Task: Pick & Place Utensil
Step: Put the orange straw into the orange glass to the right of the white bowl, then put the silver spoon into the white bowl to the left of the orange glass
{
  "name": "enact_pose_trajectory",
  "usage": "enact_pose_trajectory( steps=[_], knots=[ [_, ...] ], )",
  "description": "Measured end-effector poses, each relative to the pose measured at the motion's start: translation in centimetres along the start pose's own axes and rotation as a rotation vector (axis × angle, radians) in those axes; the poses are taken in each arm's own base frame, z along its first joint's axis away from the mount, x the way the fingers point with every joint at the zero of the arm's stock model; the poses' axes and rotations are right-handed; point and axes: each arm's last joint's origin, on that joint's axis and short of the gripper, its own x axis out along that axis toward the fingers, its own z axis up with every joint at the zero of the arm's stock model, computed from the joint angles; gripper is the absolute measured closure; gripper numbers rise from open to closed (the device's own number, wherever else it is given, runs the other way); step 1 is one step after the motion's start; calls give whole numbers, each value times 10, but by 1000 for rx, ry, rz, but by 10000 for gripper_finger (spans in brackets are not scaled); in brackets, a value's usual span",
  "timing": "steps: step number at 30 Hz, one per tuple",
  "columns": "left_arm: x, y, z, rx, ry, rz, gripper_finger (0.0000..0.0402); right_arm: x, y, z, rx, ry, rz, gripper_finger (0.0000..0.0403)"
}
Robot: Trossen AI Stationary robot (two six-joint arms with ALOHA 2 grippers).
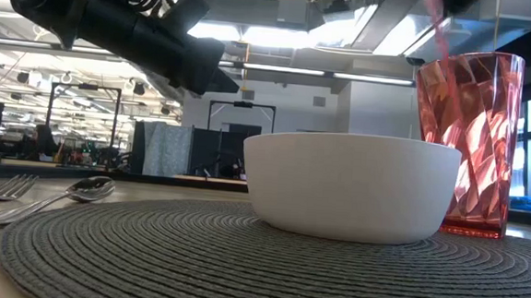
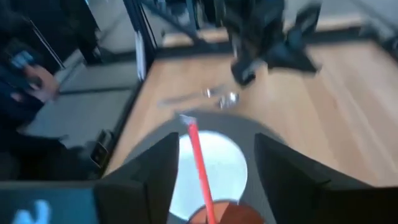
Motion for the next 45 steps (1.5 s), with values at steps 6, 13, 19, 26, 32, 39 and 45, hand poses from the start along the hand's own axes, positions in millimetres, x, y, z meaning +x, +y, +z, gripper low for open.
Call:
enact_pose_trajectory(
  steps=[6,13,19,26,32,39,45],
  knots=[
    [-1,-1,0,-11,-2,-4,400,-60,-2,28,-17,-156,29,170],
    [-1,-1,1,8,-5,12,394,-109,-17,7,-131,-264,-72,224],
    [-8,-9,0,45,2,-40,399,-91,-25,-40,-214,-331,-75,355],
    [-33,-20,17,100,35,-88,400,-66,-26,-74,-262,-428,36,387],
    [-69,-11,58,96,158,-158,400,-72,-27,-84,-271,-491,130,399],
    [-112,26,90,89,89,-339,400,-82,-31,-94,-262,-441,139,399],
    [-128,74,90,-18,116,-386,400,-79,-31,-95,-238,-484,125,399]
  ],
)
